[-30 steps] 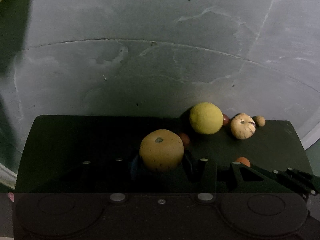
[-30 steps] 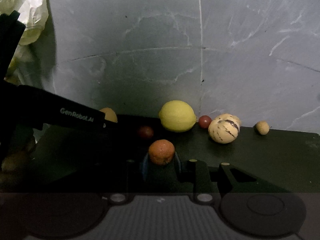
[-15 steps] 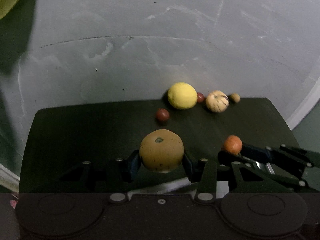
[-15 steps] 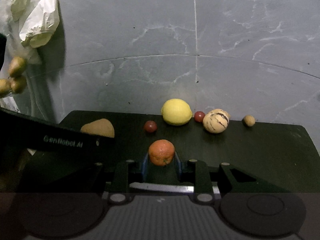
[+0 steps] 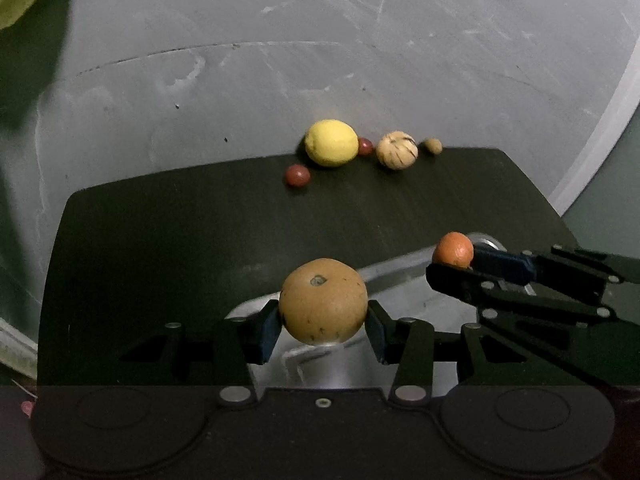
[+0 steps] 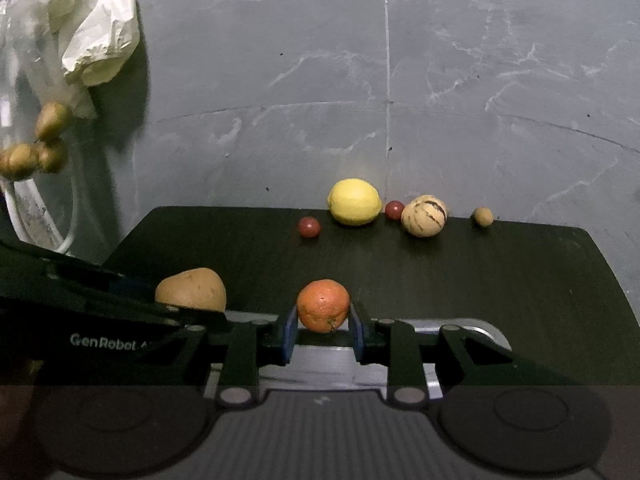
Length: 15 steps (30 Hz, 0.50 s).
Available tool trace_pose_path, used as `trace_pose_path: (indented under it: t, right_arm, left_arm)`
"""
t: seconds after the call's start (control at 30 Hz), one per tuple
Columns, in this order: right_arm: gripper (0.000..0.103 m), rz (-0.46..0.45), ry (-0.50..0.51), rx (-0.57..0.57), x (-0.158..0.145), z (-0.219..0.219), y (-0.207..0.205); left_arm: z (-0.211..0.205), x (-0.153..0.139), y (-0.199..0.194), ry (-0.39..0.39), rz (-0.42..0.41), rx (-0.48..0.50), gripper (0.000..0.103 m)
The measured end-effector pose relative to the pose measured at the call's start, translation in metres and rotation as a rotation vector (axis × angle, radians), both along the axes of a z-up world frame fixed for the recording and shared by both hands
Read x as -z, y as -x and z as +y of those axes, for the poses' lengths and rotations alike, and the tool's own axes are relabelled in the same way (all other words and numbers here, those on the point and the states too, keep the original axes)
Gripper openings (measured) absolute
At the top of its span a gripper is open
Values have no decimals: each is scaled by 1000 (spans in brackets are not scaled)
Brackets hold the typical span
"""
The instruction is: Organize fruits
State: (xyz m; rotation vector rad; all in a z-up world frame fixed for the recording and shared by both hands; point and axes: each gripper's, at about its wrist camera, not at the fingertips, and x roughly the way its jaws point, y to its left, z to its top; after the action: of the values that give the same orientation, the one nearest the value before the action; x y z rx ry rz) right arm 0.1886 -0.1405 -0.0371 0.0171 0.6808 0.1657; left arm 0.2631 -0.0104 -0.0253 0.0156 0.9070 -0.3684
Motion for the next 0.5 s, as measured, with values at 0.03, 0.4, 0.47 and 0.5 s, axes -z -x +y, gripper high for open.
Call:
trace_pose_path:
  t: [0.03, 0.4, 0.47, 0.5]
  right_arm:
    - [30, 1, 1, 0, 0, 1, 3]
    - [30, 20, 14, -21, 6, 12, 32]
    - [30, 22, 15, -23, 8, 14, 36]
    - [30, 24, 15, -24, 9, 14, 38]
  left_arm:
    - [1, 0, 3, -2, 2, 5, 47]
    - [9, 6, 27, -22, 22, 28, 47]
    - [10, 9, 30, -30, 29, 34, 47]
    - [10, 10, 30, -33, 32, 36, 47]
